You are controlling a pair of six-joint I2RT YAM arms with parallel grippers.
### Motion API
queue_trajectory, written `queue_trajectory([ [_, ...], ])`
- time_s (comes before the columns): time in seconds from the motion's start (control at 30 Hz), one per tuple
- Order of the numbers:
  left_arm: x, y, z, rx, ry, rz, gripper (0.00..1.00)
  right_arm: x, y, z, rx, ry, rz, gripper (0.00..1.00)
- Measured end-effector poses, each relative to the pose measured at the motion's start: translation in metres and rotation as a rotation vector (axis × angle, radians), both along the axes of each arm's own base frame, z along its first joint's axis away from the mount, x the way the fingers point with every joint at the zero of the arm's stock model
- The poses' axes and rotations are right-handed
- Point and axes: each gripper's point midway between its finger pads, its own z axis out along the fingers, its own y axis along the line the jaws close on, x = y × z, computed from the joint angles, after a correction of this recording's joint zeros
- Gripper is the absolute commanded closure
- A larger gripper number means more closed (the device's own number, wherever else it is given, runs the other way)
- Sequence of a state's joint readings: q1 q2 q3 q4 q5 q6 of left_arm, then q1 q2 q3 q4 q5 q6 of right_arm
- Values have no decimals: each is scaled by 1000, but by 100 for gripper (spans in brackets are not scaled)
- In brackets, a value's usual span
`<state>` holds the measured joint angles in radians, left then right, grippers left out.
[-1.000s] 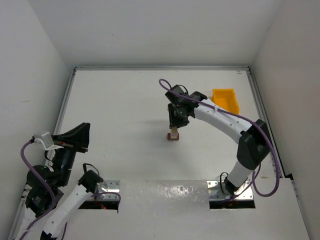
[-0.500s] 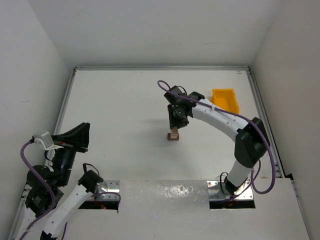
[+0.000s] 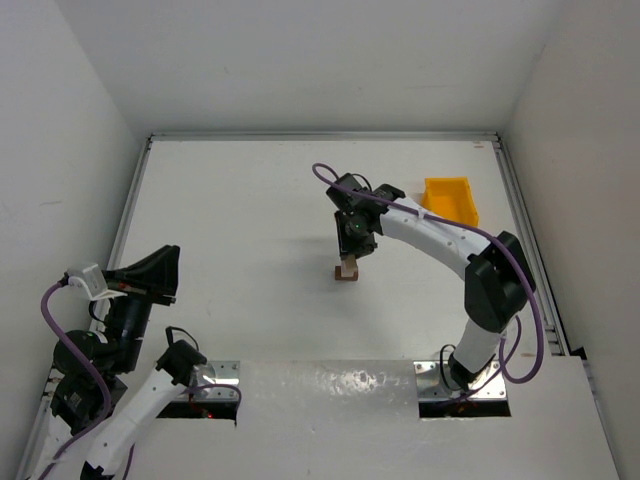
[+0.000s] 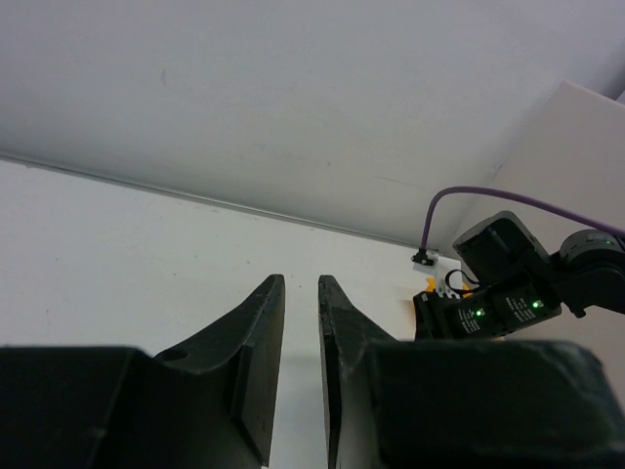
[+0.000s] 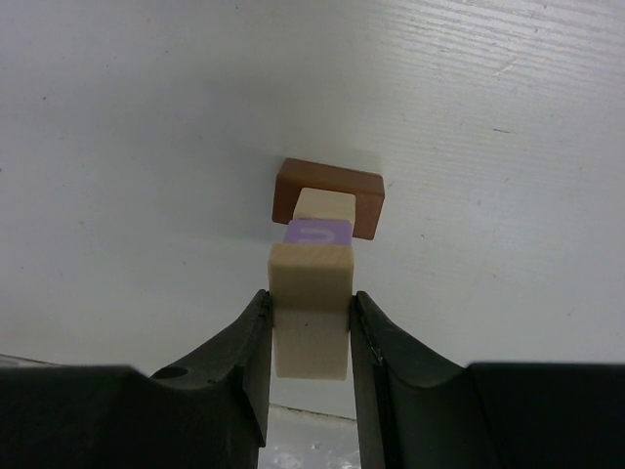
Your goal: Build the wood block tower
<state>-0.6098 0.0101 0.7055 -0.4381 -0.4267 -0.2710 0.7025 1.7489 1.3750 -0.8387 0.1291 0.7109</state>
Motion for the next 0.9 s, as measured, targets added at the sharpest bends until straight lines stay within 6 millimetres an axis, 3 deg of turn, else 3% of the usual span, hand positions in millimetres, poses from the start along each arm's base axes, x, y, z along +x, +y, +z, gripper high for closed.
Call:
queue_trajectory([
  [0.9,0,0,0,0,0,0,82,5,3,1,13,-17,3,71],
])
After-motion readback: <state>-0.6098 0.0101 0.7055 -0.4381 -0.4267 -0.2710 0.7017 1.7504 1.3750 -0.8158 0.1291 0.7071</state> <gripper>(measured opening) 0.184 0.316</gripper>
